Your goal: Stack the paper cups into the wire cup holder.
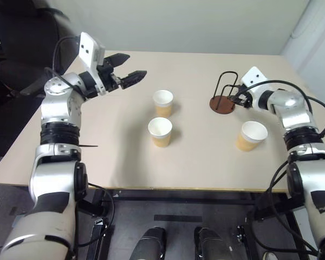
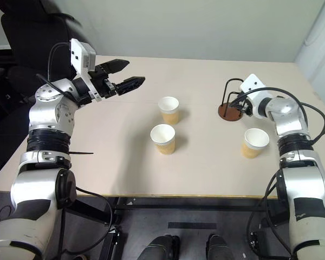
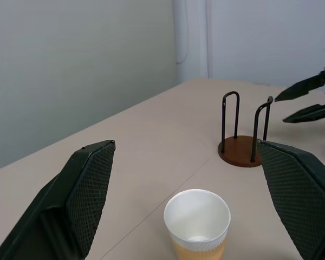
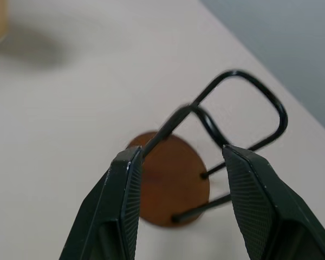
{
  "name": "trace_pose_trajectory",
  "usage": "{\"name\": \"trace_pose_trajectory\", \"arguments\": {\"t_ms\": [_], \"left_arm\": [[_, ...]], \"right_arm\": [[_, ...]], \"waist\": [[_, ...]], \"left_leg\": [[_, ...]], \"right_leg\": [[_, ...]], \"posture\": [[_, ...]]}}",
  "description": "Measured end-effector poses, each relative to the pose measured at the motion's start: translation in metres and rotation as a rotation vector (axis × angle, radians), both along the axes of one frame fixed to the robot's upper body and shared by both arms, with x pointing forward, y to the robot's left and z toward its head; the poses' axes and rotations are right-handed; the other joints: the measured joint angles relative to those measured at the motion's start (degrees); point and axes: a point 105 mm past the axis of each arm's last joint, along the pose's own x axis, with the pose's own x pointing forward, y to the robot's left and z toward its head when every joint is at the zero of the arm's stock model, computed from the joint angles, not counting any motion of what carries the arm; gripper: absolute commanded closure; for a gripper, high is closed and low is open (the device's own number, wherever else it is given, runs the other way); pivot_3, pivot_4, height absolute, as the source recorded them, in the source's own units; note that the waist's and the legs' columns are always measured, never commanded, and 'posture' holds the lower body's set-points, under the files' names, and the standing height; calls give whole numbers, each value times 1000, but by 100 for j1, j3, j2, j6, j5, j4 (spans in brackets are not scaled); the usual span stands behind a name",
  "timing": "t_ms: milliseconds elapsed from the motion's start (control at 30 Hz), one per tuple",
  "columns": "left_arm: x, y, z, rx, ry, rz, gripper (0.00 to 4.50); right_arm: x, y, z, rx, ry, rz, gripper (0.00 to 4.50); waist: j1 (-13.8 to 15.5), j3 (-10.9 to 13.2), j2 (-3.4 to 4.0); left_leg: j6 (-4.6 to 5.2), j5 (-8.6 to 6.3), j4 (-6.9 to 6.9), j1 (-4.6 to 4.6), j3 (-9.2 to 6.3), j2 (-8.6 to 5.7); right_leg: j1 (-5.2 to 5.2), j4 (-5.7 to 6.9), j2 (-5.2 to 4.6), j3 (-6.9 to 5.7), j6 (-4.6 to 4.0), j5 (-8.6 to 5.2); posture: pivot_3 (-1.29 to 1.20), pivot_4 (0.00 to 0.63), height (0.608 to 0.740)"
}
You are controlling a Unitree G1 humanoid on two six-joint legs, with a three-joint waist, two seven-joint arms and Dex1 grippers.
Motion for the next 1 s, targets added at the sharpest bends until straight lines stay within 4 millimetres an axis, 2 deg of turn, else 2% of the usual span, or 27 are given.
{"name": "trace_pose_trajectory", "arguments": {"t_ms": [333, 700, 1000], "left_arm": [[0, -1, 2, 1, -6, -2, 40], [-1, 6, 4, 9, -9, 13, 40], [-1, 8, 5, 10, -11, 21, 40]], "right_arm": [[4, -10, 10, -25, -100, -79, 2161], [14, 18, 3, -160, -154, -42, 2161], [18, 24, 2, -297, -196, -36, 2161]], "waist": [[-20, 0, 0], [-19, 0, 0], [-11, 0, 0]], "left_leg": [[-2, -4, -1, 4, 1, 5], [3, -8, -2, 3, -2, 8], [-13, -11, -1, -1, -3, 13]], "right_leg": [[-1, 1, 1, -3, -1, -1], [-4, 6, 0, -13, -4, -2], [-5, 3, 0, -28, -14, -8]], "posture": [[0, 150, 740], [0, 150, 740], [0, 150, 740]]}}
